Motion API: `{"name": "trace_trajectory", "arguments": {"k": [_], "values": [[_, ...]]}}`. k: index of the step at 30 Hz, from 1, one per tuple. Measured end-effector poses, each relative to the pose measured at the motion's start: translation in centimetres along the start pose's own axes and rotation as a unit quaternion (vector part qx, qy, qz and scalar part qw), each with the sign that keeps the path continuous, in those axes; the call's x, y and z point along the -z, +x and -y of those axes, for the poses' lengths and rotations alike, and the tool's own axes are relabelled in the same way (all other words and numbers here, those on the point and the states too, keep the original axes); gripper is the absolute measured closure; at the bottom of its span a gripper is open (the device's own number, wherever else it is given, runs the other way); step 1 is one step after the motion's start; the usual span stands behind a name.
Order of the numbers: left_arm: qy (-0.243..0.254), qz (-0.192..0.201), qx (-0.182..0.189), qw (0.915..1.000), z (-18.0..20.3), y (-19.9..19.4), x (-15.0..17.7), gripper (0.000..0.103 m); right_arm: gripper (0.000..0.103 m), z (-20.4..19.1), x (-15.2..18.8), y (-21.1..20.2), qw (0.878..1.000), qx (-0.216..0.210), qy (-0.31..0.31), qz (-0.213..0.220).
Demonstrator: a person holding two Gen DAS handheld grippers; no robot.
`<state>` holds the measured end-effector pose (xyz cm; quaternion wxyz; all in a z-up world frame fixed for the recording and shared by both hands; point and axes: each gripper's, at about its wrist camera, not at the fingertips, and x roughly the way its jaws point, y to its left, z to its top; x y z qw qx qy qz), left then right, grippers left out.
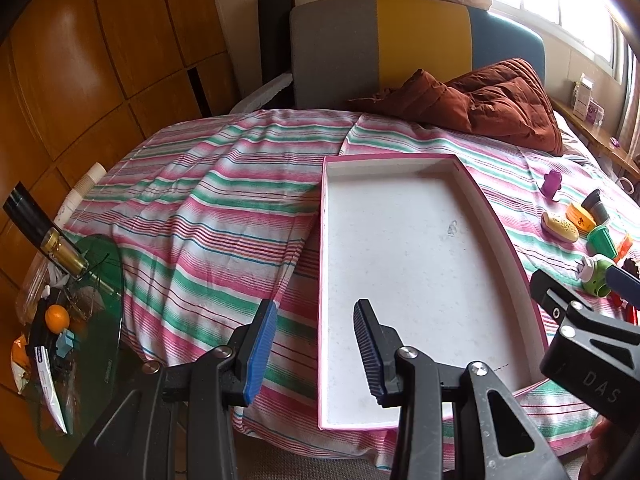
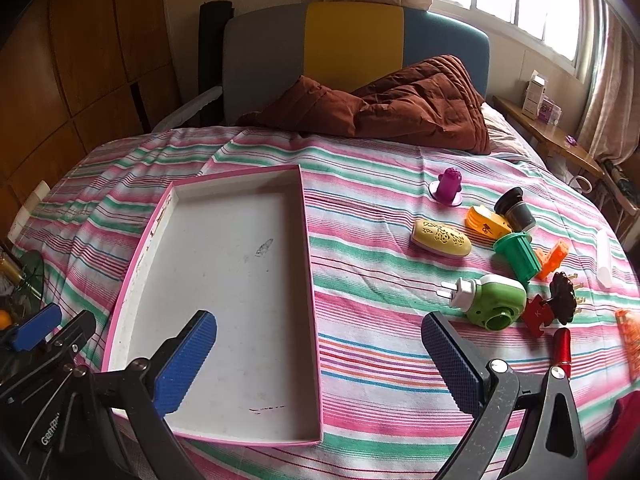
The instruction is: Organize rigid objects
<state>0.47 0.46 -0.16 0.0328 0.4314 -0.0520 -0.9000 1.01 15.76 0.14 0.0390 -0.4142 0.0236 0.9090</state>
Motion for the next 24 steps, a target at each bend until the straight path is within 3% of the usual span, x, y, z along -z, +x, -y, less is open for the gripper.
{"name": "trace_trajectory", "arguments": {"k": [7, 14, 16, 20, 24], "values": [[-0.001, 0.006, 0.073, 0.9973, 0.2, -0.4, 0.5, 0.063, 0.000, 2.4, 0.0, -0.4, 1.000, 0.000, 0.025, -0.009], [0.003, 0.015, 0.163, 0.9865, 1.3, -1.3, 1.0, 0.063, 0.001, 8.8, -0.1, -2.5, 0.998, 0.010, 0.061, 0.025], [0.010, 0.015, 0.173, 0.9848, 1.9, -1.7, 1.0, 0.063, 0.000, 11.7, -0.1, -3.3, 0.995, 0.019, 0.085, 0.041], [0.033, 0.010, 0.186, 0.9820, 3.5, -1.7, 1.3, 0.063, 0.000, 17.9, -0.5, -3.3, 0.993, 0.038, 0.109, 0.009], [0.056, 0.020, 0.194, 0.9793, 4.8, -2.4, 1.4, 0.063, 0.004, 22.9, 0.0, -2.8, 0.991, 0.099, 0.087, -0.015]]}}
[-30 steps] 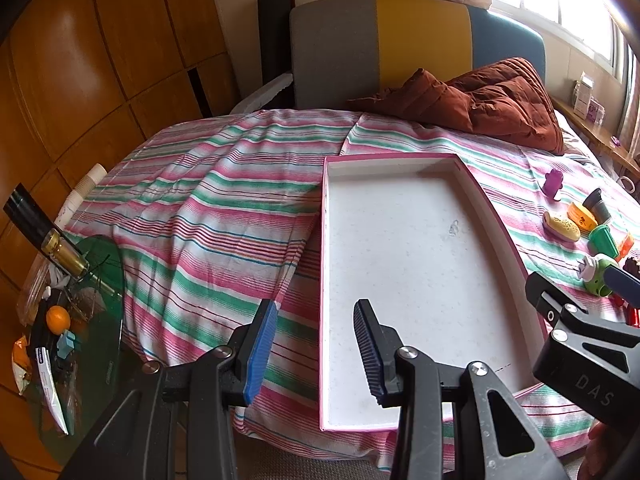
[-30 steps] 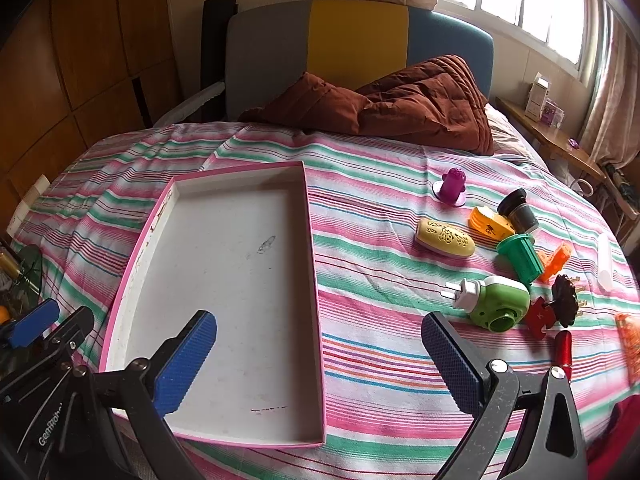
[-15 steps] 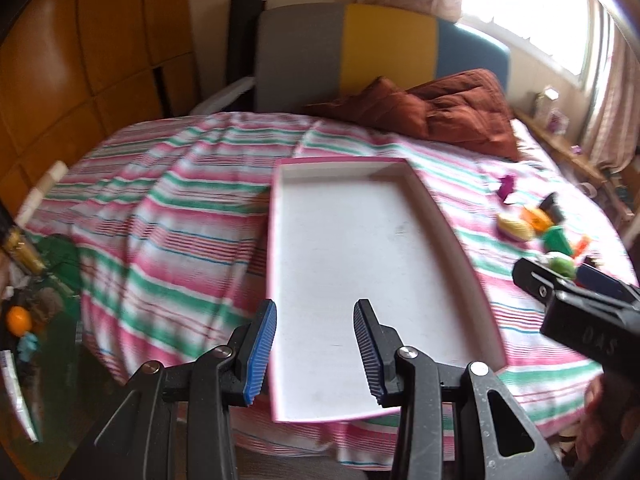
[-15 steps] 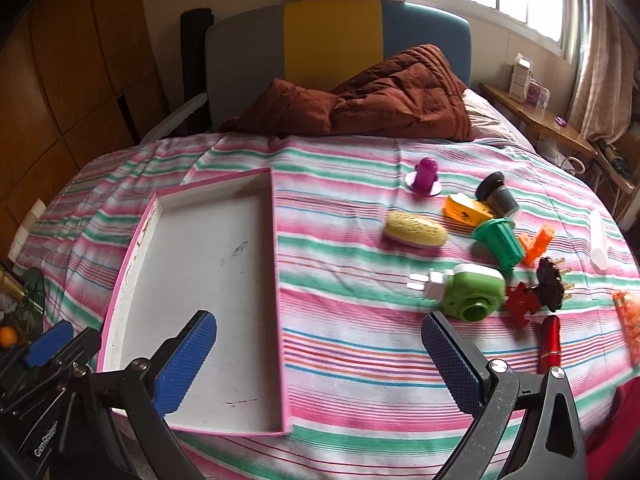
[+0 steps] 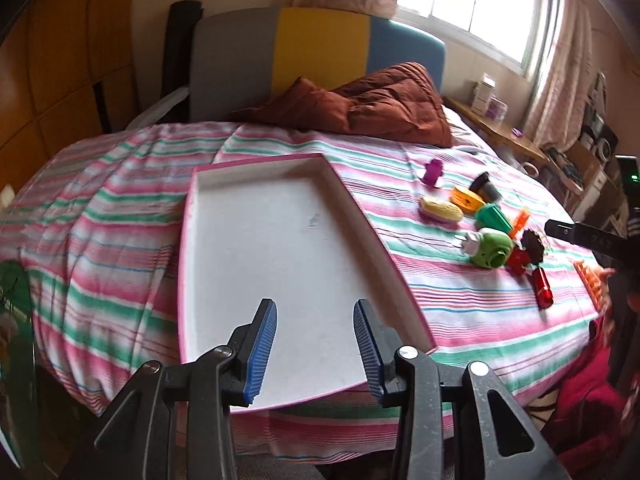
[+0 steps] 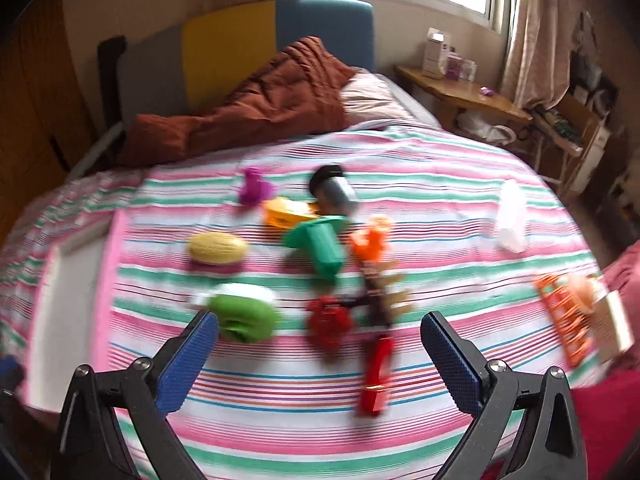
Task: Organize rigid objects
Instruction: 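Grasp the red cylinder with the right tool while the left tool approaches the green plug device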
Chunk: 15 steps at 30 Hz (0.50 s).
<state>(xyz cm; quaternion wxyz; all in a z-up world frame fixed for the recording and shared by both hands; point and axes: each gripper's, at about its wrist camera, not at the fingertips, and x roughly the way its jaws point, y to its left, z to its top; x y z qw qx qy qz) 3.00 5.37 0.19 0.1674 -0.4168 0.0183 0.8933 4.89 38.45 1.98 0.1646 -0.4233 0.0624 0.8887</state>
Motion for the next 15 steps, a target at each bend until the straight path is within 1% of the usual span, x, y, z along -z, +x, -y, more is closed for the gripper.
{"name": "trace_trajectory", "arguments": {"k": [1, 2, 3, 4, 5, 6, 7, 8, 10, 12, 13, 15], "values": [[0.005, 0.001, 0.010, 0.9999, 0.4, 0.0, -0.1, 0.063, 0.006, 1.0, 0.0, 0.6, 1.000, 0.005, -0.007, -0.007], [0.005, 0.000, 0.020, 0.9998, 0.5, 0.0, -0.2, 0.063, 0.010, 2.4, 0.1, 1.1, 1.000, 0.001, -0.008, -0.015], [0.003, 0.001, 0.039, 0.9992, 0.8, 0.0, -0.3, 0.063, 0.017, 3.4, 0.2, 1.9, 0.999, -0.010, -0.004, -0.031], [0.000, 0.002, 0.055, 0.9985, 1.1, -0.1, -0.4, 0.063, 0.021, 4.4, 0.4, 2.7, 0.999, -0.023, 0.003, -0.048], [-0.001, 0.001, 0.072, 0.9974, 1.5, 0.0, -0.6, 0.063, 0.027, 5.2, 0.7, 3.5, 0.997, -0.030, 0.014, -0.063], [-0.001, -0.001, 0.080, 0.9968, 1.8, 0.1, -0.8, 0.063, 0.033, 6.0, 1.1, 4.2, 0.996, -0.037, 0.029, -0.077], [0.000, -0.004, 0.088, 0.9961, 2.2, 0.3, -1.0, 0.062, 0.035, 6.6, 1.6, 4.9, 0.994, -0.045, 0.042, -0.088], [0.003, -0.006, 0.095, 0.9955, 2.7, 0.4, -1.1, 0.062, 0.039, 6.9, 2.1, 5.4, 0.993, -0.053, 0.050, -0.095], [0.010, -0.009, 0.102, 0.9947, 3.6, 0.6, -1.3, 0.055, 0.044, 7.1, 3.1, 6.3, 0.991, -0.062, 0.057, -0.102], [0.020, -0.015, 0.114, 0.9931, 4.7, 1.0, -1.5, 0.051, 0.056, 6.6, 3.8, 6.8, 0.990, -0.063, 0.049, -0.119], [0.026, -0.017, 0.119, 0.9924, 5.3, 1.2, -1.6, 0.050, 0.059, 6.4, 3.8, 7.0, 0.990, -0.059, 0.044, -0.123], [0.037, -0.022, 0.123, 0.9915, 6.3, 1.7, -1.9, 0.050, 0.071, 6.4, 3.8, 7.0, 0.991, -0.056, 0.037, -0.120]]}}
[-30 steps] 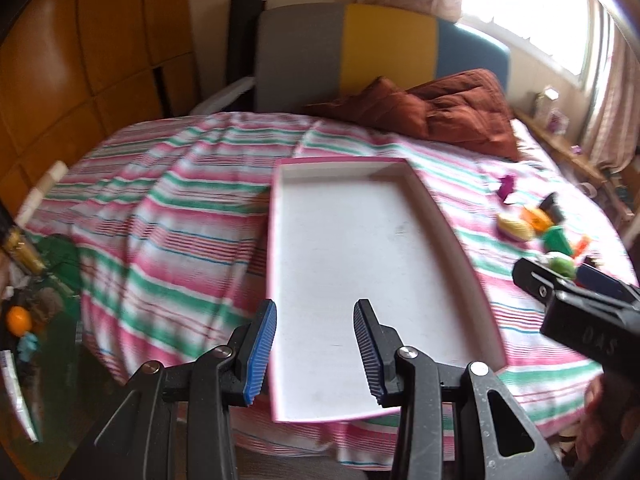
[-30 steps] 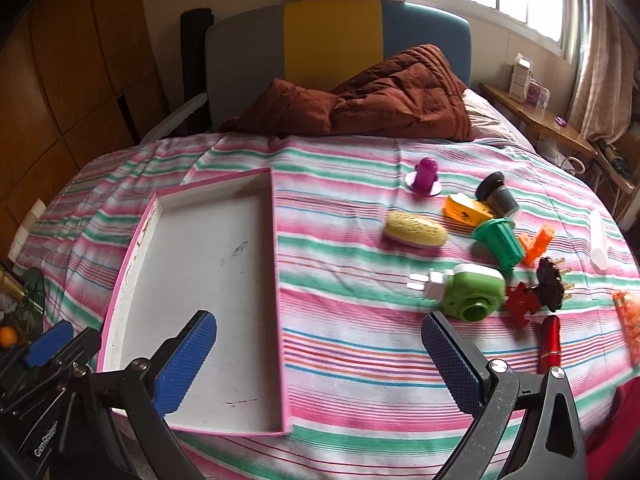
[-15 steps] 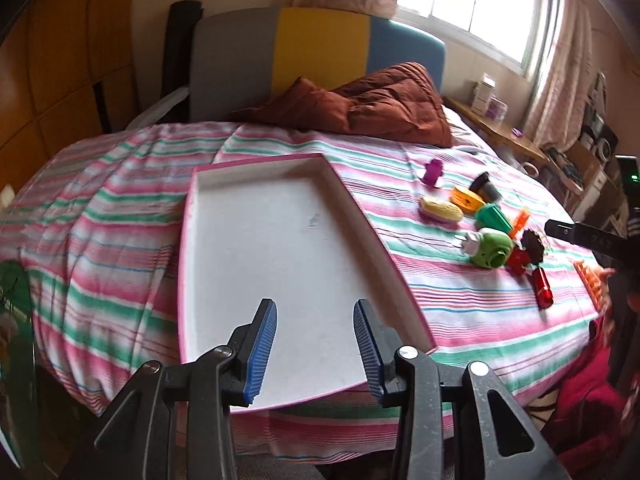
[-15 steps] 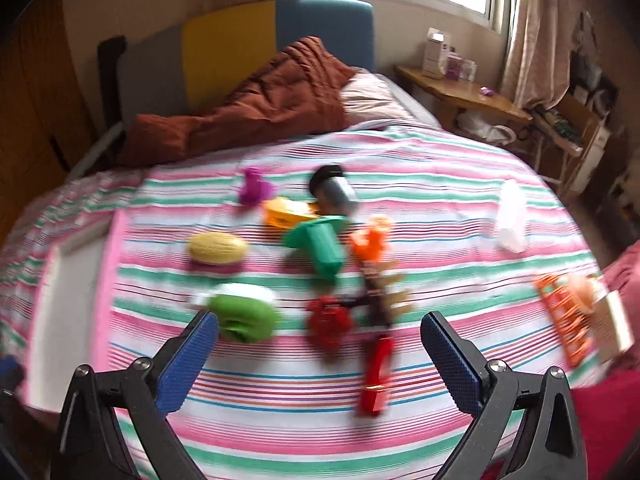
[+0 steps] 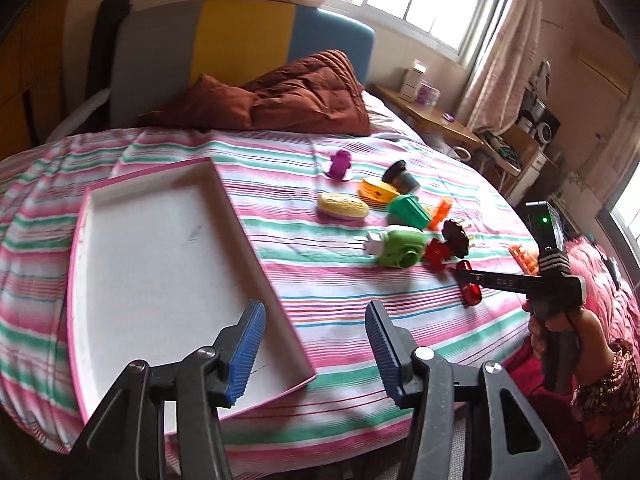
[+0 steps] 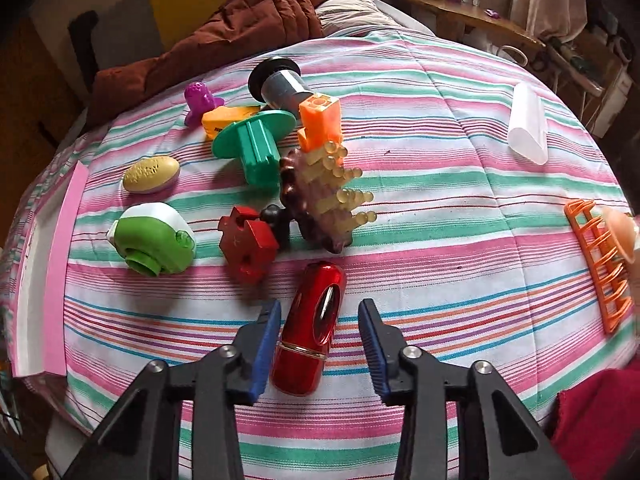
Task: Organize rigid objects
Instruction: 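Grasp the red cylinder with the right tool while the left tool approaches the green plug device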
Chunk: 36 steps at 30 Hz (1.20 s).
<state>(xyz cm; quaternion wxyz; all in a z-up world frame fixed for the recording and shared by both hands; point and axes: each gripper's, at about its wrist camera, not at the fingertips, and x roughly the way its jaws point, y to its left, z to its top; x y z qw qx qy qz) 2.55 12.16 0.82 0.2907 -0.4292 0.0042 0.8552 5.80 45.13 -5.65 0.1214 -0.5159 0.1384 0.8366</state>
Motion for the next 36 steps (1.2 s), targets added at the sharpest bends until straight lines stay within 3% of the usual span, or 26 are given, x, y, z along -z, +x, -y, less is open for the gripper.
{"name": "trace_trajectory", "arguments": {"k": [7, 17, 21, 23, 26, 30, 32, 36], "values": [[0.047, -0.023, 0.026, 0.9983, 3.6, 3.8, -2.5, 0.050, 0.077, 1.6, 0.2, -0.1, 0.998, -0.023, 0.054, -0.019], [0.146, -0.039, 0.041, 0.9877, 9.7, 11.3, -7.6, 0.049, 0.077, 1.1, 0.3, -0.2, 0.999, -0.014, 0.044, -0.020], [0.120, -0.084, 0.056, 0.9876, 9.8, 14.8, -8.7, 0.049, 0.077, 1.2, 0.2, -0.1, 0.998, -0.014, 0.049, -0.021], [0.114, -0.086, 0.074, 0.9870, 9.6, 14.9, -8.3, 0.049, 0.077, 0.9, 0.0, 0.2, 0.998, -0.015, 0.051, -0.022], [0.145, -0.077, 0.101, 0.9813, 10.1, 13.9, -7.3, 0.049, 0.077, 1.1, -0.1, 0.4, 0.998, -0.020, 0.057, -0.026], [0.202, -0.091, 0.053, 0.9737, 11.0, 14.9, -6.4, 0.049, 0.077, 1.2, -0.1, 0.4, 0.998, -0.021, 0.061, -0.027], [0.185, -0.102, 0.041, 0.9766, 10.5, 15.9, -7.1, 0.049, 0.077, 1.4, 0.0, 0.3, 0.998, -0.022, 0.061, -0.027], [0.103, -0.105, 0.032, 0.9886, 8.4, 17.3, -9.8, 0.049, 0.077, 1.6, -0.1, 0.3, 0.997, -0.026, 0.064, -0.029]]}}
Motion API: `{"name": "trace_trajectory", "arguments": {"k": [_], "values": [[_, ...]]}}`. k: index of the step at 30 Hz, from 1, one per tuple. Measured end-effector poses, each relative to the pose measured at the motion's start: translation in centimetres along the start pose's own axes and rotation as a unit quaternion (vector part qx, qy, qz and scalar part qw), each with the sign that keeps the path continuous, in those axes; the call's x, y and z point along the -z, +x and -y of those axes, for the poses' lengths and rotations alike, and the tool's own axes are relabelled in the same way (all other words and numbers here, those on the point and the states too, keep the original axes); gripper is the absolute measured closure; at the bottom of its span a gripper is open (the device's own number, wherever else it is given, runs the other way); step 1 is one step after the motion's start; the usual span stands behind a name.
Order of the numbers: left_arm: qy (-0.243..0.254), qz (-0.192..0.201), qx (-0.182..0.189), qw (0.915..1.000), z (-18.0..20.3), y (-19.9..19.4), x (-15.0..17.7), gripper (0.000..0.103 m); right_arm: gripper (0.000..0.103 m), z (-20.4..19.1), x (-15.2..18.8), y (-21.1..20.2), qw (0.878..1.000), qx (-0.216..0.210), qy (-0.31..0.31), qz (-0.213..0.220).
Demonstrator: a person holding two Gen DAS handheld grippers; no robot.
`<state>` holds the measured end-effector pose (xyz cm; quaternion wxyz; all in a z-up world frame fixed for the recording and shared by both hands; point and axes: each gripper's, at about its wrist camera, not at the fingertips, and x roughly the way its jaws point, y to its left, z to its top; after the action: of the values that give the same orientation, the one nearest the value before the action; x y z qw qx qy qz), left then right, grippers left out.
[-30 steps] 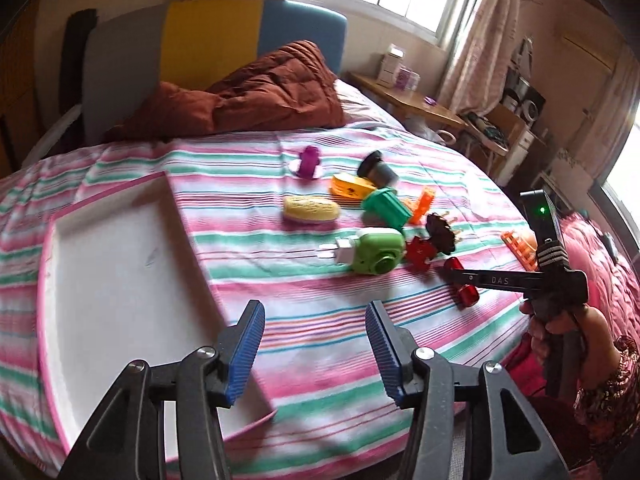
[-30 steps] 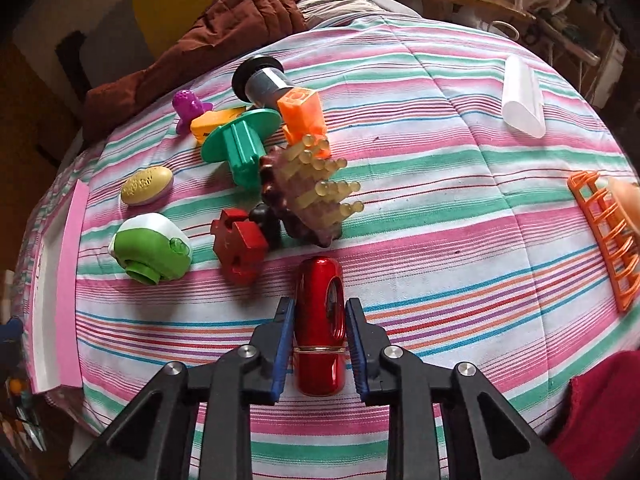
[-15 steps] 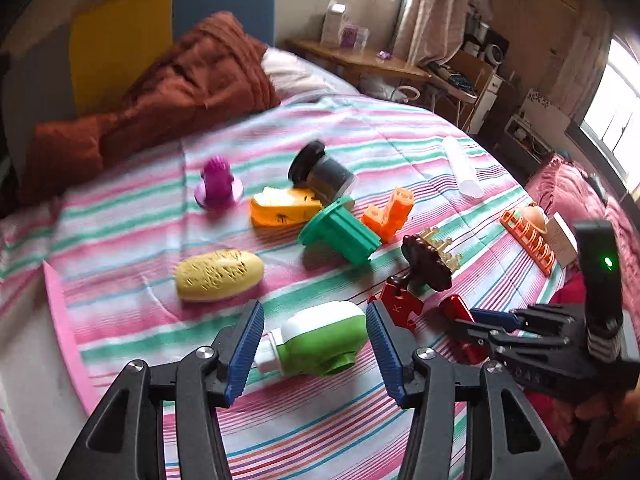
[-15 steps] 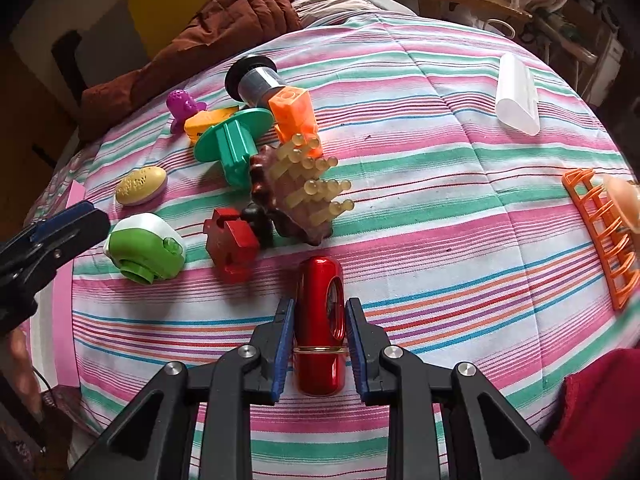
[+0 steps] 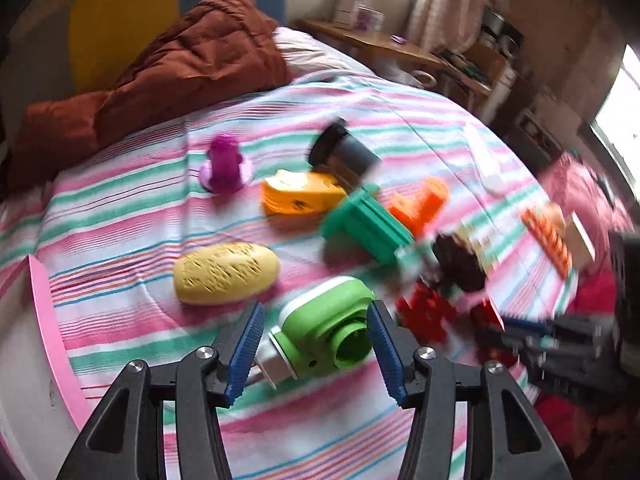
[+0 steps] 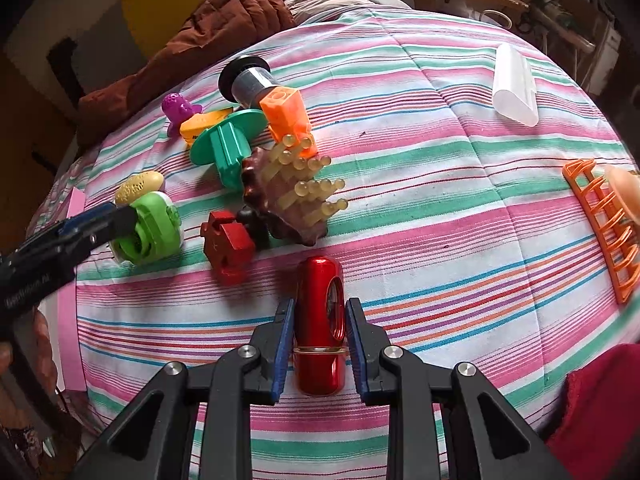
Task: Organize rigid objects
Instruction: 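Grasp the red cylinder with the right tool while the left tool approaches the green plug device, then close the left tool on the green plug-in device and lift it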
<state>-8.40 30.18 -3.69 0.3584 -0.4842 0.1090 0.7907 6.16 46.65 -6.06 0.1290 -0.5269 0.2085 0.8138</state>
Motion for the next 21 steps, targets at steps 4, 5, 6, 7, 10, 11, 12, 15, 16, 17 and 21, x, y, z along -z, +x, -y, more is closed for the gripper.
{"name": "trace_trajectory", "arguments": {"k": [4, 5, 6, 7, 10, 11, 12, 15, 16, 17, 21], "values": [[-0.011, 0.013, -0.002, 0.9999, -0.8, -0.5, -1.0, 0.050, 0.077, 0.4, -0.2, -0.1, 1.000, -0.003, 0.001, -0.002], [-0.008, 0.020, 0.009, 0.9997, -0.7, -0.8, -1.0, 0.049, 0.077, 0.4, -0.2, 0.0, 1.000, -0.004, 0.002, -0.002], [0.004, 0.025, 0.017, 0.9995, -0.5, -1.1, -0.8, 0.049, 0.077, 0.4, -0.3, 0.0, 1.000, -0.005, 0.002, -0.002], [0.024, 0.030, 0.012, 0.9992, 0.0, -1.2, -0.7, 0.049, 0.077, 0.4, -0.3, 0.0, 1.000, -0.006, 0.002, -0.003], [0.079, 0.027, -0.006, 0.9965, 1.5, -0.3, -0.5, 0.049, 0.077, 0.6, -0.4, 0.0, 1.000, -0.006, 0.003, -0.003], [0.099, 0.019, -0.010, 0.9948, 1.9, 0.4, -0.3, 0.049, 0.077, 0.6, -0.4, 0.0, 1.000, -0.006, 0.003, -0.003], [0.113, 0.009, -0.015, 0.9934, 2.2, 1.0, -0.2, 0.049, 0.077, 0.6, -0.4, 0.0, 1.000, -0.007, 0.004, -0.003], [0.122, -0.015, -0.007, 0.9924, 2.1, 2.2, 0.1, 0.045, 0.077, 0.9, -0.5, 0.0, 1.000, -0.009, 0.007, -0.004], [0.117, -0.021, -0.002, 0.9929, 2.2, 2.2, 0.3, 0.045, 0.077, 0.9, -0.5, 0.0, 1.000, -0.010, 0.008, -0.004], [0.115, -0.024, 0.006, 0.9930, 2.4, 1.9, 0.6, 0.045, 0.077, 1.1, -0.5, 0.0, 1.000, -0.011, 0.009, -0.005], [0.129, -0.024, 0.027, 0.9910, 3.9, 0.9, 1.6, 0.045, 0.077, 1.4, -0.7, 0.1, 1.000, -0.013, 0.012, -0.006]]}}
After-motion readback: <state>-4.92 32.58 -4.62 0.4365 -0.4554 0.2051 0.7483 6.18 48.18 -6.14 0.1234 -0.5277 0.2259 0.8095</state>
